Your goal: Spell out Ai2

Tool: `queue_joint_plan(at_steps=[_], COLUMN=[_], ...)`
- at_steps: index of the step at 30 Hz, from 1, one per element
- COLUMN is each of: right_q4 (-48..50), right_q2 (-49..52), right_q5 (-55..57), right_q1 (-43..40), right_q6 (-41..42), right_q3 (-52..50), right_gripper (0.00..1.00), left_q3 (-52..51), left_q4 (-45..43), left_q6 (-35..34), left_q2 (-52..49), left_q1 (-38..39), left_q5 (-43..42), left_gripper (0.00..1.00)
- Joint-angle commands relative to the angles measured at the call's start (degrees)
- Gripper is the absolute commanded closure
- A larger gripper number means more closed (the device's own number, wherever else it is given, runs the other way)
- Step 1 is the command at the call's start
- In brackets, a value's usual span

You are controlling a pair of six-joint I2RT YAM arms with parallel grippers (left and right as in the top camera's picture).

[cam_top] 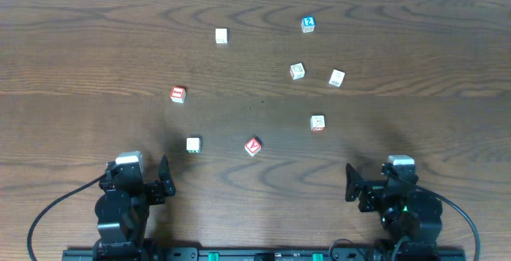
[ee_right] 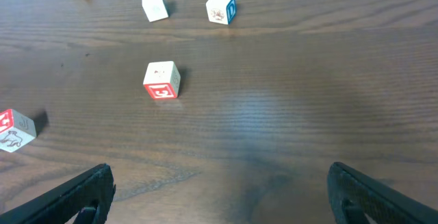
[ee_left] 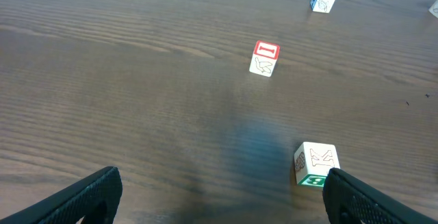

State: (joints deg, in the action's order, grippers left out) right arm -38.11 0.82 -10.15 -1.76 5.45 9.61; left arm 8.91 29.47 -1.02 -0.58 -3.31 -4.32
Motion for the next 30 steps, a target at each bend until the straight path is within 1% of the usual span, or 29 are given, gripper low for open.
queue_joint_plan(at_steps=[1,25,27,30], right_q4=[-0.04,0.17,3.13,9.18], right_q2=[-0.44,-0.44,-0.44,-0.44], right_q5=[-0.61,0.04,1.49,-1.4], right_q1=[-0.68,-0.68,-0.68,-0.68], right_q6=[0.52,-0.09,-0.26,3.28], right_q3=[-0.42,-0.42,-0.42,-0.42], right_gripper=[0.01,0.01,0.01,0.01], left_q3=[-0.83,-0.83,-0.83,-0.83], left_q4=[-0.13,-0.13,-0.13,-0.13], left_q6=[0.9,0.87,0.87,0.87], left_q2=[0.33,0.33,0.33,0.33], left_q1=[0.11,0.11,0.11,0.11], left_q5=[0.22,0.24,0.22,0.24], left_gripper=[0.04,0.05,0.05,0.05])
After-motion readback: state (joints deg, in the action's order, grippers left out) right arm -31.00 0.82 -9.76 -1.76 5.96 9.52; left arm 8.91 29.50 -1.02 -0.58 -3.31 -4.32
